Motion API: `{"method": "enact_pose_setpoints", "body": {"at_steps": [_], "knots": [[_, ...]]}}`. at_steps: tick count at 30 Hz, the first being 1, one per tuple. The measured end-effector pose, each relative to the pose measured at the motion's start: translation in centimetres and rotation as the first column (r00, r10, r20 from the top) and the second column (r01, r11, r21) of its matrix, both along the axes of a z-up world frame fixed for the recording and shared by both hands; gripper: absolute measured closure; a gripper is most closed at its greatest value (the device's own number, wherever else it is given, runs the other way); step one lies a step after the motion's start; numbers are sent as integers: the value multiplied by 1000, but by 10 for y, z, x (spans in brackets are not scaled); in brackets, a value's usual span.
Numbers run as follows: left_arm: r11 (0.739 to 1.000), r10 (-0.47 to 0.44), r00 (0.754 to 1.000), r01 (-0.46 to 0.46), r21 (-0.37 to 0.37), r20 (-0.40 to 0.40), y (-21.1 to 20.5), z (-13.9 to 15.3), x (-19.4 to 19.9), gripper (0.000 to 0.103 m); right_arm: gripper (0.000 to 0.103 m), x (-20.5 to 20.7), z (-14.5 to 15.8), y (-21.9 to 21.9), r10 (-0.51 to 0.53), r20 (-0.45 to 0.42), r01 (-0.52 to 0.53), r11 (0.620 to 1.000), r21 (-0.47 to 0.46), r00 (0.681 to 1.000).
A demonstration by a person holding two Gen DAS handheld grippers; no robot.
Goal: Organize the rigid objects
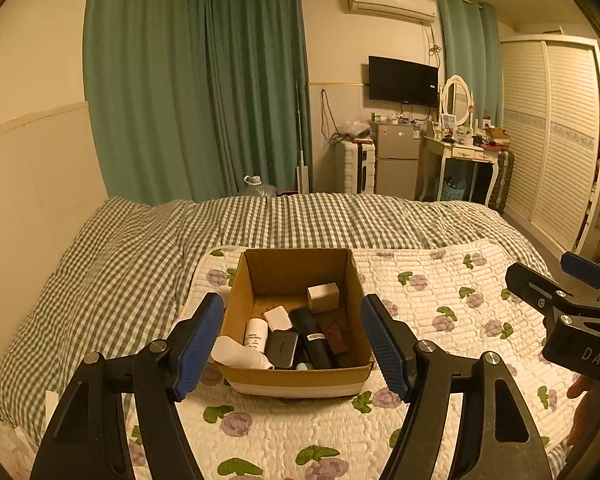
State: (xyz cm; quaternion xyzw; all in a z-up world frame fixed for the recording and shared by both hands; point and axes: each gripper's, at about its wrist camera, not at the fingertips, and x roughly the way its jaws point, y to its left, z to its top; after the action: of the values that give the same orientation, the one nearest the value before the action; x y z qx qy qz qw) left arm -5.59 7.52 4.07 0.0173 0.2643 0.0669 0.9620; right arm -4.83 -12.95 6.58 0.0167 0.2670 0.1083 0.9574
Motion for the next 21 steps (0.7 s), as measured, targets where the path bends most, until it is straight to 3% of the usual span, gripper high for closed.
{"method": "enact_pose_setpoints", "body": {"at_steps": [21], "knots": [[1000,2,1000,-2,-4,-13,2,-4,-1,29,0,1,-7,4,-3,-27,3,1000,-4,1000]]}}
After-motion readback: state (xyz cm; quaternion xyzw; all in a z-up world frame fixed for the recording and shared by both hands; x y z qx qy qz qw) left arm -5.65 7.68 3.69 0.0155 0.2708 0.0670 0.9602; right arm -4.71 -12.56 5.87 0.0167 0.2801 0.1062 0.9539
